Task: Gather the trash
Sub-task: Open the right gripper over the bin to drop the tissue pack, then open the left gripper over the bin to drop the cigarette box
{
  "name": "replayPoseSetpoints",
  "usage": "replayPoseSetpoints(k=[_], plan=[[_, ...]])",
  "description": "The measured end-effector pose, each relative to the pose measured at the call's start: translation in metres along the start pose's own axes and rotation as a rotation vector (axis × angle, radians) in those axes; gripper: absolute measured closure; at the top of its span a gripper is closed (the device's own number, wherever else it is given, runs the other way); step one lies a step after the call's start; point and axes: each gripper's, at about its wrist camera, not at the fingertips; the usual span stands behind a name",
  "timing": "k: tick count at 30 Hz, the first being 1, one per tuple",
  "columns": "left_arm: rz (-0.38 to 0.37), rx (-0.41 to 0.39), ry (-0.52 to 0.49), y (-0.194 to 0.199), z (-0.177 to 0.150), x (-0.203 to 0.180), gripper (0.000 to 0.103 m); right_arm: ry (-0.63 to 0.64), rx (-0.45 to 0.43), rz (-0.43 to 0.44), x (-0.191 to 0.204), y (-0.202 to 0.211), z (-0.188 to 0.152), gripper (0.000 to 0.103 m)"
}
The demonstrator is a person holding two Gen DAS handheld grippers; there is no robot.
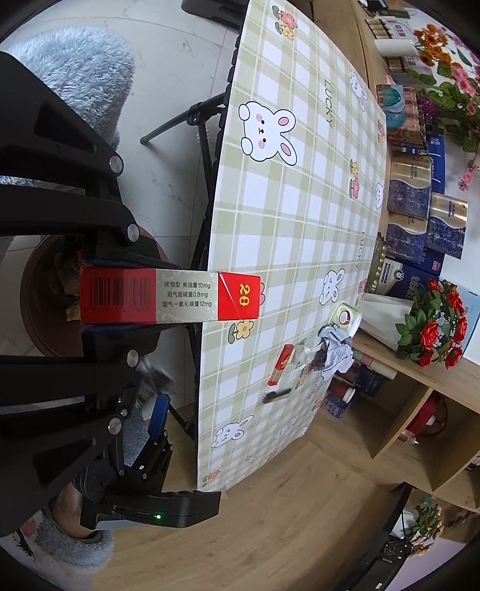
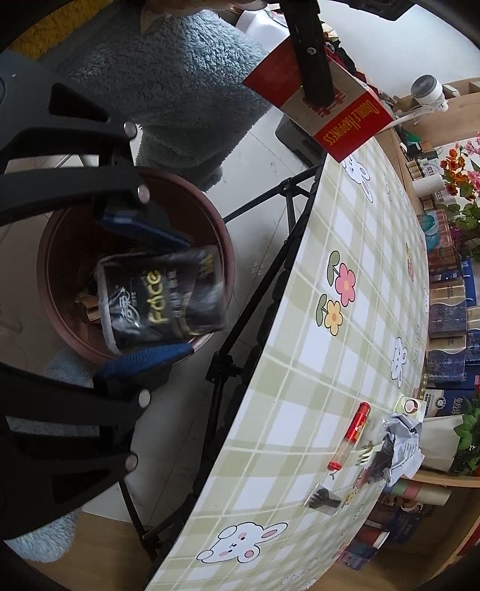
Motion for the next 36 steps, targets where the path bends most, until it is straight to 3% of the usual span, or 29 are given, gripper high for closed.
replayPoseSetpoints(k=[6,12,20,24,32,36], plan=[[-0.019,0.001,-0.001,-0.002,-0.001,0.002,0.082,-0.015,-0.051,-0.010,-0.002,0.008,0.002,0.009],[-0.097,-0.022,-0.112,0.003,0.015,-0.001,0.081,-0.045,-0.148,-0.032,-0.014,0.029,0.012,0.006],[-0.189,0.050,-0.223,-0.020,0.009,-0.017,0.081,-0.171,-0.312,-0.092,-0.059,0.064,0.021,0.006],[-0.194,0.149,-0.262,-0.046,-0.007,-0.029,0.081,-0.242,-0.309,-0.100,-0.075,0.060,0.015,0.006],[-0.191,0.193,-0.202,-0.063,-0.010,-0.019,0.081,-0.187,-0.281,-0.111,-0.063,0.047,0.015,0.006],[-0.197,0.212,-0.218,-0.067,-0.012,-0.022,0.081,-0.177,-0.276,-0.105,-0.061,0.045,0.015,0.006]])
Point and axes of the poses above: each gripper's, at about its wrist camera, not at the fingertips, and y roughly against the way its jaws point, x to its left, z to its top, and after that the axes turned 12 degrees about -y, right-handed
